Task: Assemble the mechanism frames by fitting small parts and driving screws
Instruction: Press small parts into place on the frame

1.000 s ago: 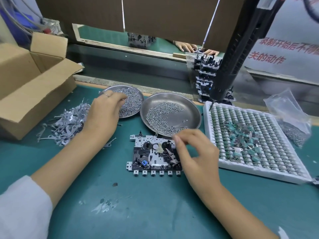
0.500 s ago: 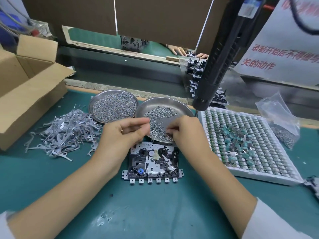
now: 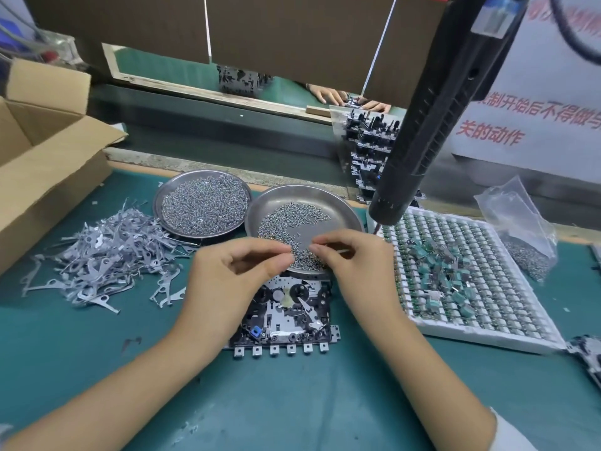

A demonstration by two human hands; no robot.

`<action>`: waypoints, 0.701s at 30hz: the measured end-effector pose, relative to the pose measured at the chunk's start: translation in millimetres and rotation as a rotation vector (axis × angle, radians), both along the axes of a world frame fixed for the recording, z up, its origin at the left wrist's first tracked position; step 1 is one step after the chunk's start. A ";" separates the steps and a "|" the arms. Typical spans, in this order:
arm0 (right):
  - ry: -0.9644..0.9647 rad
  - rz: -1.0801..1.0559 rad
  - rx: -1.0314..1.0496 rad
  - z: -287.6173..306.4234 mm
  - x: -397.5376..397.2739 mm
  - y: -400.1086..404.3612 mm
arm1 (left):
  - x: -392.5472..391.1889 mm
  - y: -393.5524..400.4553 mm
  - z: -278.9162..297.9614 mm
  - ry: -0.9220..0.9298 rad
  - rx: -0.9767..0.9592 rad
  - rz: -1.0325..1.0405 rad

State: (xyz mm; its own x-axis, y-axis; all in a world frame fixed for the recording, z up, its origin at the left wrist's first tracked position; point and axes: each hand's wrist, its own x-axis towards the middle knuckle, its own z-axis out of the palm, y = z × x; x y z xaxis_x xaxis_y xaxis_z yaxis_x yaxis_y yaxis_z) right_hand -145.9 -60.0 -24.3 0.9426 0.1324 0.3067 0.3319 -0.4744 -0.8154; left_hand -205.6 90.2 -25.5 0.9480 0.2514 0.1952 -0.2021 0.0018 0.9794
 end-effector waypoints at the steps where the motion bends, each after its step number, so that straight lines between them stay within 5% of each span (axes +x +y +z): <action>1: -0.023 -0.009 -0.008 0.0 -0.1 0.3 | 0.2 0.1 0.0 0.002 -0.004 -0.001; 5: -0.006 0.005 0.099 3.6 -2.6 0.7 | 1.1 -1.0 -0.1 -0.018 -0.018 0.007; 11: 0.494 0.250 0.650 10.4 -24.8 2.2 | -4.0 -4.1 -0.1 -0.144 0.026 0.080; 21: 0.735 0.343 0.826 14.2 -32.2 7.0 | -4.3 -4.5 -2.3 -0.256 0.044 0.034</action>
State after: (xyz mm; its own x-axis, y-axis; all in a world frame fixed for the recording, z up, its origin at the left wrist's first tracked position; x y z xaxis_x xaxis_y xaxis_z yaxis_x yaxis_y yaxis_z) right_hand -178.0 -53.1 -10.1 0.8826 0.4308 -0.1880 -0.3429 0.3165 -0.8844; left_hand -209.9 85.7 -27.7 0.8575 0.2681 0.4391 -0.4428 -0.0502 0.8952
